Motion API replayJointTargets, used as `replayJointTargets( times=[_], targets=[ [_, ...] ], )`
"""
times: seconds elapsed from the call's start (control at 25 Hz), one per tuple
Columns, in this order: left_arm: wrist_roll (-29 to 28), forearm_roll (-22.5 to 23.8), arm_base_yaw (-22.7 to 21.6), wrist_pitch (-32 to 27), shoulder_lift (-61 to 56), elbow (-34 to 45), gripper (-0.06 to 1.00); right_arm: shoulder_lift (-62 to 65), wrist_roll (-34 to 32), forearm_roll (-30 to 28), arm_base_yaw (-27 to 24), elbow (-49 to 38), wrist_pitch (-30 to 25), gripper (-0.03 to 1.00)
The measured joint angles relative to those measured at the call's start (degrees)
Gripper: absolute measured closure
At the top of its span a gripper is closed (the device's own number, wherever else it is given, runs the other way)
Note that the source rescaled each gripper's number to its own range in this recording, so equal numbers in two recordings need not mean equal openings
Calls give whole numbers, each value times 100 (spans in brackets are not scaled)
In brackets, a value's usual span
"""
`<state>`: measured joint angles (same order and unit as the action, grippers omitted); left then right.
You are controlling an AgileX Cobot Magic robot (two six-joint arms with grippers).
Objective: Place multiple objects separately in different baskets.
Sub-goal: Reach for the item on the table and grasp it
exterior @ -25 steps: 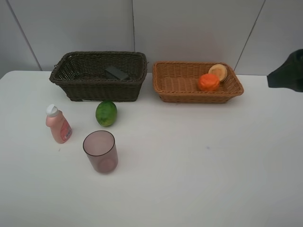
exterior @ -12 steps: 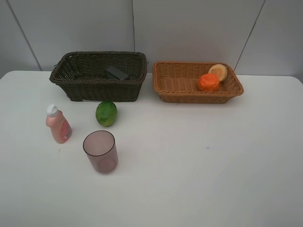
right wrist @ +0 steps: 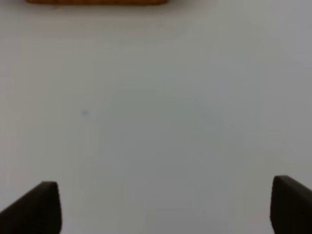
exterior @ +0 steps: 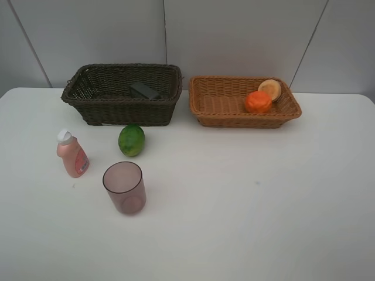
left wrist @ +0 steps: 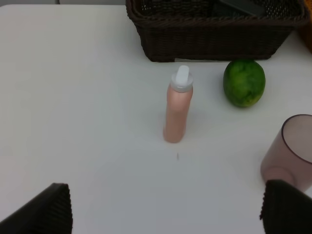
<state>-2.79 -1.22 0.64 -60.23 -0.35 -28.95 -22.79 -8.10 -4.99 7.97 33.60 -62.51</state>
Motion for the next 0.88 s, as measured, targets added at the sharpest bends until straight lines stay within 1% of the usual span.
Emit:
replayJointTargets(
  times=[0.2,0.88],
  targets=[
    [0,0,0,0,0,0,-6,548,0,16,0,-302,69,2],
    [0,0,0,-5,0,0,-6,1495,17,-41,-7,-324,165,2]
  ],
)
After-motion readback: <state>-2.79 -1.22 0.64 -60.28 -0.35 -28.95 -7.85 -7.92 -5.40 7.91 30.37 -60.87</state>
